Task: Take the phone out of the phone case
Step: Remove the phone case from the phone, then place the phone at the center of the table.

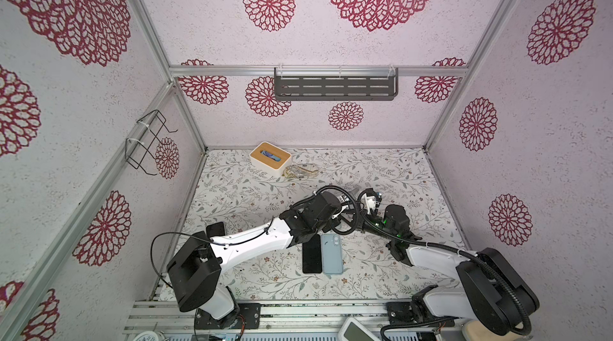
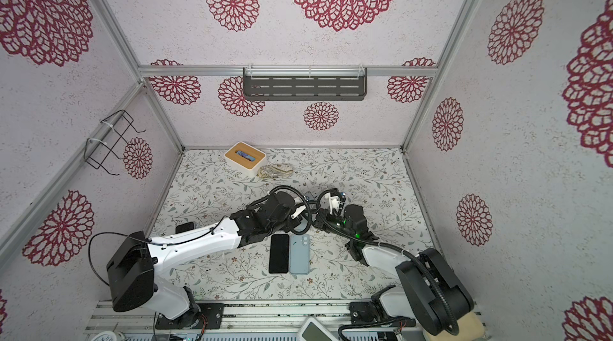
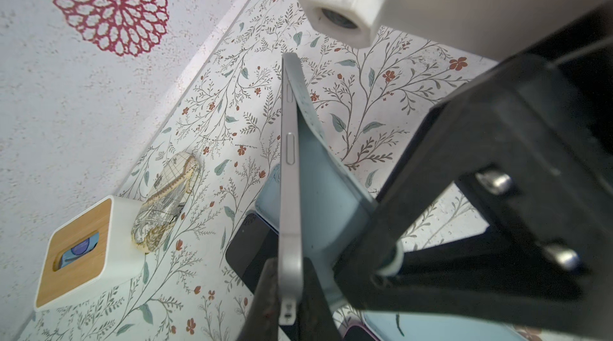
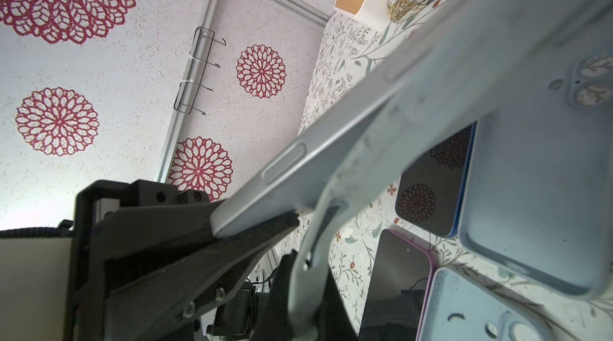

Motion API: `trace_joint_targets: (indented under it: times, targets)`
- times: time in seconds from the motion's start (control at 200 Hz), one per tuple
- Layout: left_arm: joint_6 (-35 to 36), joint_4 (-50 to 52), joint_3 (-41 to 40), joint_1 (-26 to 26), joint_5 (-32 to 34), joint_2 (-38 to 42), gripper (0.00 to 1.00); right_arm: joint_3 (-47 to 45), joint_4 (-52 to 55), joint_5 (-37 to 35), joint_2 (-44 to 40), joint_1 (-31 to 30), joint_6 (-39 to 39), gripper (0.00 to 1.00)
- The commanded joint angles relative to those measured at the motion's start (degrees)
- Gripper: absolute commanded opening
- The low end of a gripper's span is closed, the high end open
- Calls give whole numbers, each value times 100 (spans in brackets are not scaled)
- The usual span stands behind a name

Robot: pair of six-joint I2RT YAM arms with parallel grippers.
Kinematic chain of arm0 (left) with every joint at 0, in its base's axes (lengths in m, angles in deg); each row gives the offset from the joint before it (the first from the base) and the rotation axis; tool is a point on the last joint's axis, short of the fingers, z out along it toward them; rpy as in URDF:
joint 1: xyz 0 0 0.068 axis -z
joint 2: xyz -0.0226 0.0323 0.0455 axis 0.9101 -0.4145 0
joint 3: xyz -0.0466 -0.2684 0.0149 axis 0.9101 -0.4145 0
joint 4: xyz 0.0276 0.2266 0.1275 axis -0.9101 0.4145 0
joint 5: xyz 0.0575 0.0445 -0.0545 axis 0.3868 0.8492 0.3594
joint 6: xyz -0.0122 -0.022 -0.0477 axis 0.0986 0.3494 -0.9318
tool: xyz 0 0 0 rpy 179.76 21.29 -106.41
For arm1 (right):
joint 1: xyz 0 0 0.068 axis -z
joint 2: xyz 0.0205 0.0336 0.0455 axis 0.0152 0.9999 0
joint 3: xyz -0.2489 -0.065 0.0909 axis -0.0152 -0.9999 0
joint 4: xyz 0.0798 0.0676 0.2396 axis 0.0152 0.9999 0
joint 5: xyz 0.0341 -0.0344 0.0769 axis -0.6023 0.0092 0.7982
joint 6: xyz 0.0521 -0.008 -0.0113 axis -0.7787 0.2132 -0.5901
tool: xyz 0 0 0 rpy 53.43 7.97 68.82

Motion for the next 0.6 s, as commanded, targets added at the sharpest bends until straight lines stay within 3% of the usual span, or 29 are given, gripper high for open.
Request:
trace_joint_targets:
  times: [0.0, 0.475, 0.596]
  targets:
    - [-263, -501, -138, -11, 101, 419, 0, 436, 455, -327, -356, 9, 515, 0]
    - [-497, -170, -819, 2, 1172, 1346, 0, 864, 2237, -790, -330, 51, 965, 0]
    - [-726, 292, -853, 6, 1787, 1380, 0, 945, 2417, -690, -285, 65, 1055, 0]
